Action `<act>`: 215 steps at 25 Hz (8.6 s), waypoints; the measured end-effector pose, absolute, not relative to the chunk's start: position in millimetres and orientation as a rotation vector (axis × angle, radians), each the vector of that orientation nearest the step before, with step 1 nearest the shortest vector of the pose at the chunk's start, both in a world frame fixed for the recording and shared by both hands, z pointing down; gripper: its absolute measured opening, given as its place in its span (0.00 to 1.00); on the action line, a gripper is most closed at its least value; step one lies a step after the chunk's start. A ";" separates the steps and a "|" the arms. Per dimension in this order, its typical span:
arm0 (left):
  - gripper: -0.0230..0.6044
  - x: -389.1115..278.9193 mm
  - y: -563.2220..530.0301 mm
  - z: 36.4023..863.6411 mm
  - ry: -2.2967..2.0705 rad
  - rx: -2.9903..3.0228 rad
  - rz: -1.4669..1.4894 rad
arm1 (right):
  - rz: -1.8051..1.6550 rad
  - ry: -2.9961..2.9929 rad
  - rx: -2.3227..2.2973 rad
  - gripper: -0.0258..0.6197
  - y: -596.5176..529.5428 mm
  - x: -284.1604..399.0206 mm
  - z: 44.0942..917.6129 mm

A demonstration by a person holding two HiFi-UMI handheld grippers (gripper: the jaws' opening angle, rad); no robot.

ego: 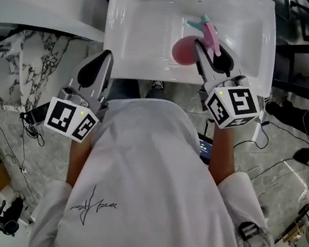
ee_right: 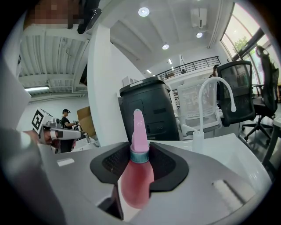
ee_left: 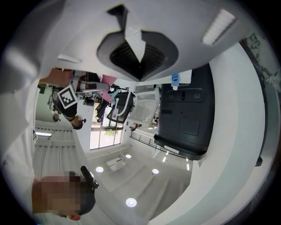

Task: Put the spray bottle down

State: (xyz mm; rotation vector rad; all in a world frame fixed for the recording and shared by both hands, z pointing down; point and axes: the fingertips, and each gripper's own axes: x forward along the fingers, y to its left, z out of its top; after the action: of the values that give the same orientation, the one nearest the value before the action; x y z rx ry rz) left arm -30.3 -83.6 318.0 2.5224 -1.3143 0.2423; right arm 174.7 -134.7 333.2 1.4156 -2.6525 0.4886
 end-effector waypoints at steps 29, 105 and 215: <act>0.04 -50.7 -124.4 318.3 -1.296 2.458 0.154 | 0.395 -2.618 1.426 0.24 -181.4 157.0 328.8; 0.04 -126.4 -143.3 352.4 -1.305 2.299 0.137 | 0.396 -2.584 1.369 0.24 -321.5 89.9 355.8; 0.04 -141.5 -131.3 355.5 -1.311 2.294 0.118 | 0.235 -2.539 1.642 0.35 -381.9 92.2 405.8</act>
State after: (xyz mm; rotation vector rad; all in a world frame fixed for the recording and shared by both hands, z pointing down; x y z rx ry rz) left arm -141.5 -131.3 355.5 2.2944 -1.3110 0.1184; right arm 92.2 -381.9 405.8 1.6422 -2.5394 0.2348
